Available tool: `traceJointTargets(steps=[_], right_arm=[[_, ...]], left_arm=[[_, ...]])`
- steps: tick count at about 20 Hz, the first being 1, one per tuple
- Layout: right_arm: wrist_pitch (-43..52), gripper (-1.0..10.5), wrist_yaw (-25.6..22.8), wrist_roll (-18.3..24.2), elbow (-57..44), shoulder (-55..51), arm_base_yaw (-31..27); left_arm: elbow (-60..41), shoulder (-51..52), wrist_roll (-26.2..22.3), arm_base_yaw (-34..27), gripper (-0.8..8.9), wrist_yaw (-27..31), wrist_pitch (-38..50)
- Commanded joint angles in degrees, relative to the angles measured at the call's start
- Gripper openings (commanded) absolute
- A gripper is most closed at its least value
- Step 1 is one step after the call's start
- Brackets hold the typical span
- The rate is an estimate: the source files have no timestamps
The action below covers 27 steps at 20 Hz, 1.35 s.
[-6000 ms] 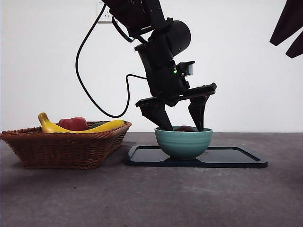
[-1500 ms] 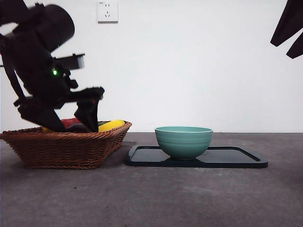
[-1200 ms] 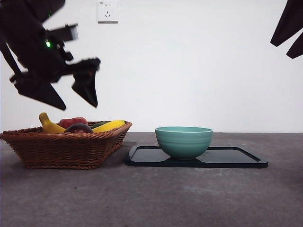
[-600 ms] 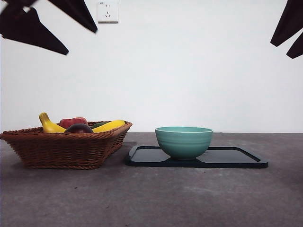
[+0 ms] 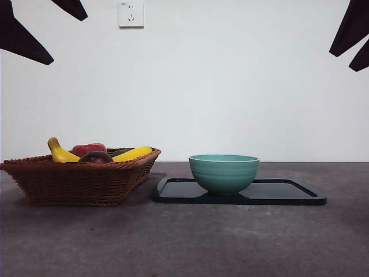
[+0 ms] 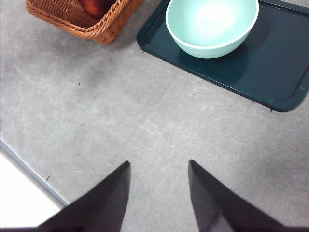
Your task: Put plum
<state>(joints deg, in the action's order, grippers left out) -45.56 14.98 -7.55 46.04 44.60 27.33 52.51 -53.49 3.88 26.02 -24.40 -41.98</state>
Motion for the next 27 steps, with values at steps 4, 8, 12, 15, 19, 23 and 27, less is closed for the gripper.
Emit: traceJointTargets(steps=[4,8,12,15,19,23,27], right_arm=[[0.48,1.9,-0.02,-1.03,0.55,0.24,0.33],[2.73,2.0,-0.24,-6.91,0.59,0.26,0.28],[6.1,2.1,-3.93,-9.84,5.51,2.54,-1.03],[5.22,2.2,-4.26,-9.18,13.35,8.94,-4.02],[1.99,2.3,-3.93,-5.38,25.44,21.27,-6.93],[0.28,2.3,-3.96,-2.16,34.12,34.05,-9.07],[0.72,2.3,-3.96,-0.68,36.98,44.33,-9.99]], left_arm=[[1.18,-0.26,-0.9,0.31,4.05,-0.55,0.39],[1.18,-0.26,-0.9,0.31,4.05,-0.55,0.42],[1.18,-0.26,-0.92,0.31,4.05,-0.55,0.66],[1.18,-0.26,-0.9,0.31,4.06,-0.55,0.7],[1.18,-0.26,-0.9,0.31,4.05,-0.55,0.72],[1.18,-0.26,-0.9,0.31,4.05,-0.55,0.81],[1.18,-0.26,-0.9,0.31,4.05,-0.55,0.83]])
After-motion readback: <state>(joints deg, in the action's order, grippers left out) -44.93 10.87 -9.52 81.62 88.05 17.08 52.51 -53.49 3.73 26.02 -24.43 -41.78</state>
